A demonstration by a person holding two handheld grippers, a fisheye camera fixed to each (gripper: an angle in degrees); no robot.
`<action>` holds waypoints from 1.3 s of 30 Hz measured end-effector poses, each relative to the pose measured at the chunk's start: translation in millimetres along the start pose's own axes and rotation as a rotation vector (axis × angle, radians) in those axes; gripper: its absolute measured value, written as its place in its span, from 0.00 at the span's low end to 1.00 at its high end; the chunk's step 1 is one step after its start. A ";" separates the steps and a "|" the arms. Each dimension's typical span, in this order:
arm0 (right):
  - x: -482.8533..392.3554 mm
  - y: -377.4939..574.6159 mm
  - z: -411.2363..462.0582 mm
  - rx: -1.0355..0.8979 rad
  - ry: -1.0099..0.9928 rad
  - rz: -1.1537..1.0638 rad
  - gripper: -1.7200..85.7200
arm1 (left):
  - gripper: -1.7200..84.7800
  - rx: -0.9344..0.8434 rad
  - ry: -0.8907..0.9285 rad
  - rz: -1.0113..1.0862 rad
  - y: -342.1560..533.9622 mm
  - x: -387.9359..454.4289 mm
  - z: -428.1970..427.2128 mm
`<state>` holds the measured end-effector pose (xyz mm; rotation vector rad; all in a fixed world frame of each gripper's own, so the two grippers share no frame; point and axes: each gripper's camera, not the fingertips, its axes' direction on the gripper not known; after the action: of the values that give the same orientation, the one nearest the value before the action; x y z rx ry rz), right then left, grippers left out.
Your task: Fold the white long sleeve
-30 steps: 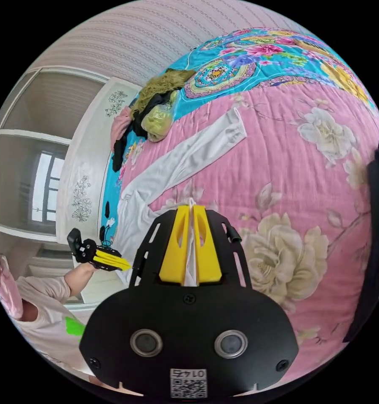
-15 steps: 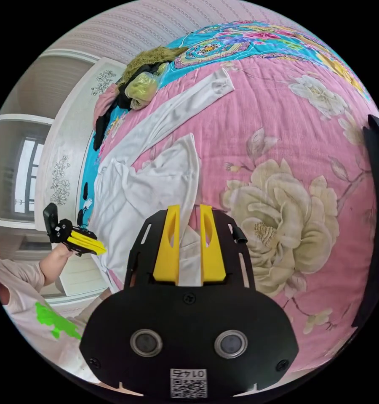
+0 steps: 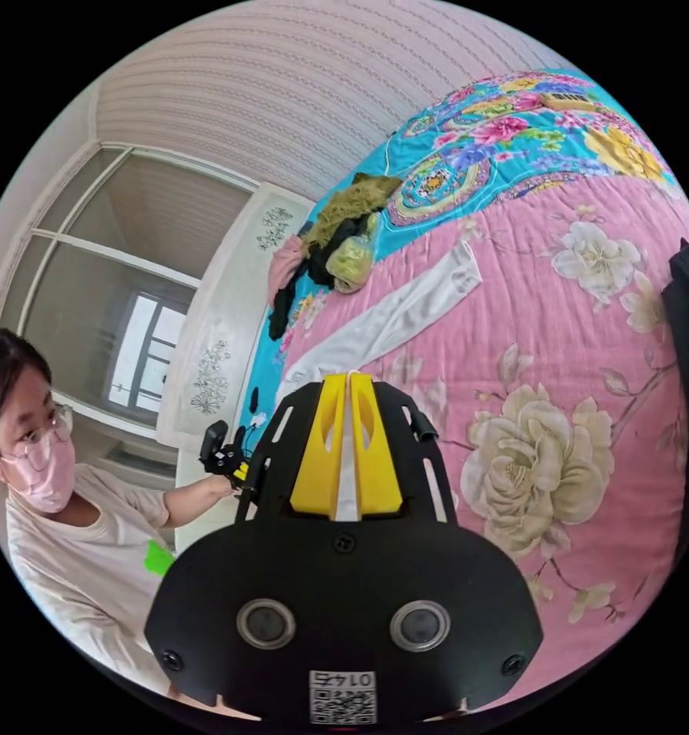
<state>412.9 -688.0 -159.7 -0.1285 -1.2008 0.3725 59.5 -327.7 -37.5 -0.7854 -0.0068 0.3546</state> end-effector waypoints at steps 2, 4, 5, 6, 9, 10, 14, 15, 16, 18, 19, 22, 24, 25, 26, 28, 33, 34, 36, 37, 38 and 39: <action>-6.7 -5.3 -13.5 0.017 0.037 0.019 0.03 | 0.01 0.017 0.004 0.000 5.4 1.9 -1.6; -1.6 -30.0 -6.6 -0.023 0.135 0.029 0.03 | 0.01 0.030 0.012 -0.002 10.5 3.1 -1.5; 3.7 -37.9 -1.0 -0.037 0.158 0.038 0.03 | 0.01 0.038 0.018 -0.007 13.6 3.7 -0.6; 17.9 -53.8 13.9 -0.067 0.197 0.062 0.03 | 0.01 0.045 0.022 -0.013 16.6 4.6 0.5; 62.3 -87.0 60.4 -0.150 0.246 0.154 0.04 | 0.01 0.051 0.012 -0.017 23.6 9.8 4.4; 74.5 -94.1 76.0 -0.177 0.270 0.161 0.05 | 0.01 0.049 0.007 -0.015 24.8 11.5 5.4; 89.5 -91.6 82.4 -0.210 0.317 0.182 0.12 | 0.03 0.008 -0.050 0.056 29.0 33.1 19.5; 87.2 -81.6 70.1 -0.176 0.303 0.171 0.13 | 0.05 -0.004 -0.069 0.092 28.4 43.6 26.9; 83.1 -66.0 56.2 -0.149 0.279 0.158 0.13 | 0.06 -0.003 -0.082 0.114 28.0 50.0 30.9; 73.0 -32.0 39.9 -0.164 0.245 0.120 0.13 | 0.09 0.008 -0.134 0.231 24.1 82.5 51.5; 64.8 -2.3 33.0 -0.208 0.256 0.100 0.14 | 0.09 0.015 -0.149 0.254 22.6 90.9 57.4; 49.7 90.0 20.5 -0.311 0.318 0.128 0.14 | 0.10 0.046 -0.243 0.343 13.5 123.4 90.0; 45.6 145.6 14.0 -0.337 0.358 0.197 0.14 | 0.11 0.023 -0.341 0.375 5.8 136.5 116.9; 44.4 177.2 12.0 -0.332 0.345 0.243 0.14 | 0.11 0.012 -0.363 0.383 4.6 138.7 122.9; 44.9 190.4 12.5 -0.333 0.332 0.266 0.14 | 0.10 -0.004 -0.401 0.393 3.7 141.2 134.2; 56.2 223.7 22.8 -0.336 0.269 0.344 0.13 | 0.06 -0.070 -0.449 0.401 4.9 139.9 151.8; 65.0 228.6 22.0 -0.304 0.212 0.335 0.04 | 0.01 -0.045 -0.383 0.397 16.6 136.5 142.4; 56.2 230.1 7.5 -0.295 0.223 0.316 0.04 | 0.01 -0.032 -0.373 0.411 18.5 140.0 138.8; 40.2 238.3 -18.6 -0.291 0.265 0.294 0.04 | 0.01 -0.054 -0.291 0.492 25.2 157.7 136.1; 33.0 247.5 -32.5 -0.305 0.293 0.297 0.04 | 0.01 -0.067 -0.278 0.514 27.1 162.1 138.2; 31.5 252.9 -36.9 -0.317 0.306 0.306 0.04 | 0.01 -0.089 -0.268 0.550 31.1 168.0 144.4; 32.7 264.6 -39.3 -0.356 0.337 0.329 0.04 | 0.02 -0.126 -0.248 0.555 33.6 167.6 153.1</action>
<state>403.0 -426.1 -222.4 -0.6774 -0.9007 0.4017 185.9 -147.3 27.0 -0.8571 -0.0448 0.9847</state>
